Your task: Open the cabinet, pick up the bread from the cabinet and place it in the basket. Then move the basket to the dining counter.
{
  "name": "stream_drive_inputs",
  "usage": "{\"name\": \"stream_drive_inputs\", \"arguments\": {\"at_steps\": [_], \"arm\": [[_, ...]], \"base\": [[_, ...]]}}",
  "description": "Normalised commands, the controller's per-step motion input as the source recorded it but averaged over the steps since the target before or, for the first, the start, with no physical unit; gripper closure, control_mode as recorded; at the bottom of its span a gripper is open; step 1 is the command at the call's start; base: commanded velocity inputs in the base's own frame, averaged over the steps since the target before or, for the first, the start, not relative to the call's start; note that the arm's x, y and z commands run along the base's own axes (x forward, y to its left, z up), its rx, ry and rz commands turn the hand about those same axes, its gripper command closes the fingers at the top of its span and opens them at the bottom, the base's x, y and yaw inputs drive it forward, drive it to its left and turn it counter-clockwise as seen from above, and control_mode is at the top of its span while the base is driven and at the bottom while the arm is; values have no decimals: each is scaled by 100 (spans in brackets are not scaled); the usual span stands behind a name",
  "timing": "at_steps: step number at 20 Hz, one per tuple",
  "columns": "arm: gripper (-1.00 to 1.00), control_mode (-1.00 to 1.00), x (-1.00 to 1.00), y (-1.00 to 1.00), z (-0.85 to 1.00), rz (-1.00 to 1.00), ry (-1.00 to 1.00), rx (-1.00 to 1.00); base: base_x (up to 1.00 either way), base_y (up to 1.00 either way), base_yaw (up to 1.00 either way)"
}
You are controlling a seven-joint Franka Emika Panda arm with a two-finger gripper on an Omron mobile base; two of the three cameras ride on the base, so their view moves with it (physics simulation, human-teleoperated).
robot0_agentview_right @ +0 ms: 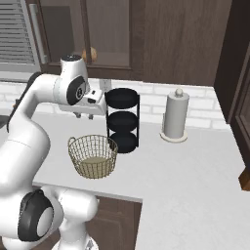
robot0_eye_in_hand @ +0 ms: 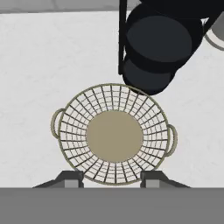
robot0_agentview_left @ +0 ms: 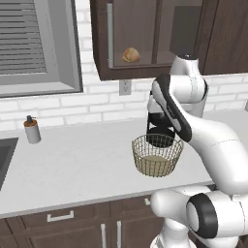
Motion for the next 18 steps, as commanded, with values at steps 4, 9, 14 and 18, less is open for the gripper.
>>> {"name": "stream_drive_inputs", "arguments": {"at_steps": [4, 9, 14, 18], "arm": [[-100, -100, 0, 14, 0, 1, 0, 0], [-100, -100, 3, 31, 9, 8, -3, -12], [-100, -100, 47, 91, 80, 17, -17, -23], [-100, -100, 38, 70, 98, -26, -31, -7]], "base": [[0, 0, 0], [0, 0, 0], [0, 0, 0], [0, 0, 0]]}}
